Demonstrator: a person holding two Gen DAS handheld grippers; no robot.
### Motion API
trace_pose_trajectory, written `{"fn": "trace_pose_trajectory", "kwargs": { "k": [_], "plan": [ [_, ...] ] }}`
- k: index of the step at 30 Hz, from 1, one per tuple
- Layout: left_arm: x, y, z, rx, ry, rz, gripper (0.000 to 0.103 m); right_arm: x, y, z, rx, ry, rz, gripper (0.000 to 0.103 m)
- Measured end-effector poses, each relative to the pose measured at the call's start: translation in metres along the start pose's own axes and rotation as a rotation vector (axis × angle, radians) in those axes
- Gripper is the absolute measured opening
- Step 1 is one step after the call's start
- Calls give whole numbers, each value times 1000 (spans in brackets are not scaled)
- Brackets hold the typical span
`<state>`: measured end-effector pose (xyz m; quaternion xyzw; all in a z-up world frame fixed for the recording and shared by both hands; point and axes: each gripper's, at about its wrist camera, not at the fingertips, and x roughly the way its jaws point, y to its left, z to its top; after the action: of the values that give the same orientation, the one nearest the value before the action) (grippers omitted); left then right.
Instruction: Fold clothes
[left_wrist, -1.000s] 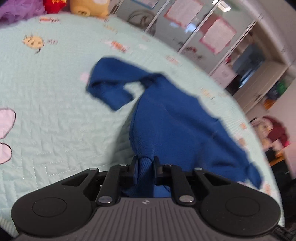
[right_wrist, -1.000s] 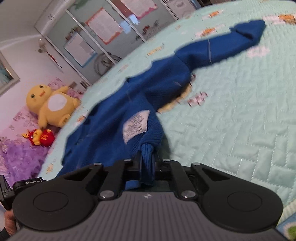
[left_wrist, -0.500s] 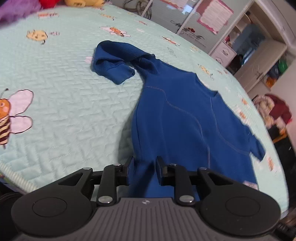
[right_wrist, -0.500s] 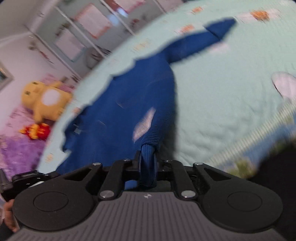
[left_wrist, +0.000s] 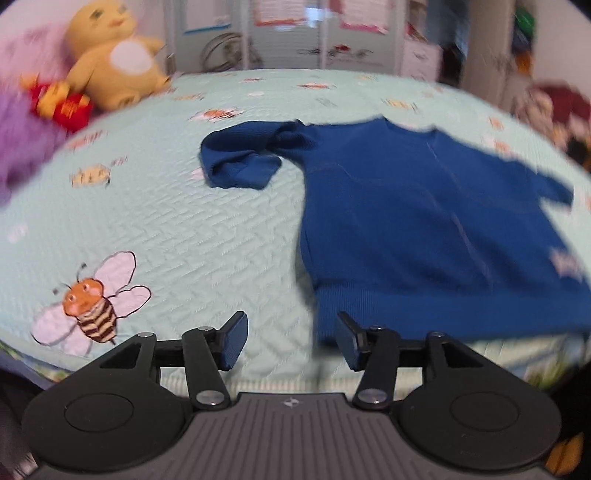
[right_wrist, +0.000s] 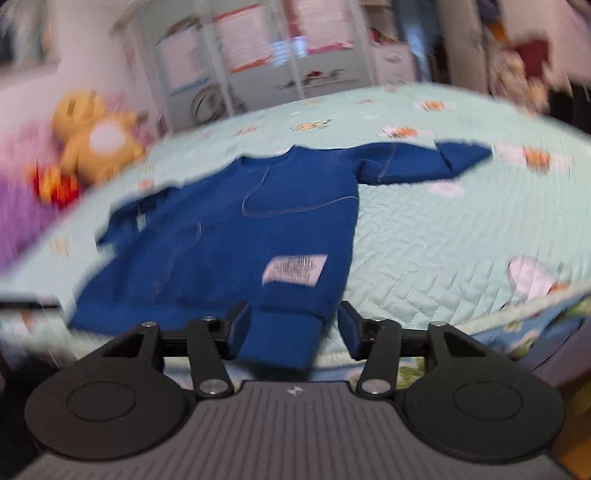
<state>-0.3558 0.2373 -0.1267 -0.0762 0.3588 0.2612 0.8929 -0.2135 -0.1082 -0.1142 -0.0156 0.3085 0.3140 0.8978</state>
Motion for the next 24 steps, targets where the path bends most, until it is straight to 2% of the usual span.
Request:
{"fn": "trace_pose_trajectory", "kwargs": {
  "k": [5, 9, 12, 16, 24],
  "plan": [
    [3, -27, -18, 222, -24, 83, 58, 12, 36, -16, -265, 61, -82, 55],
    [4, -41, -21, 324, -64, 127, 64, 22, 40, -19, -294, 85, -127, 55],
    [7, -44, -21, 342, -61, 152, 65, 27, 40, -20, -297, 92, -161, 55],
    [15, -45, -22, 352, -11, 176, 66, 32, 40, -22, -306, 97, -195, 55],
    [14, -47, -23, 358, -12, 184, 67, 35, 40, -15, -334, 5, -264, 55]
  ]
}}
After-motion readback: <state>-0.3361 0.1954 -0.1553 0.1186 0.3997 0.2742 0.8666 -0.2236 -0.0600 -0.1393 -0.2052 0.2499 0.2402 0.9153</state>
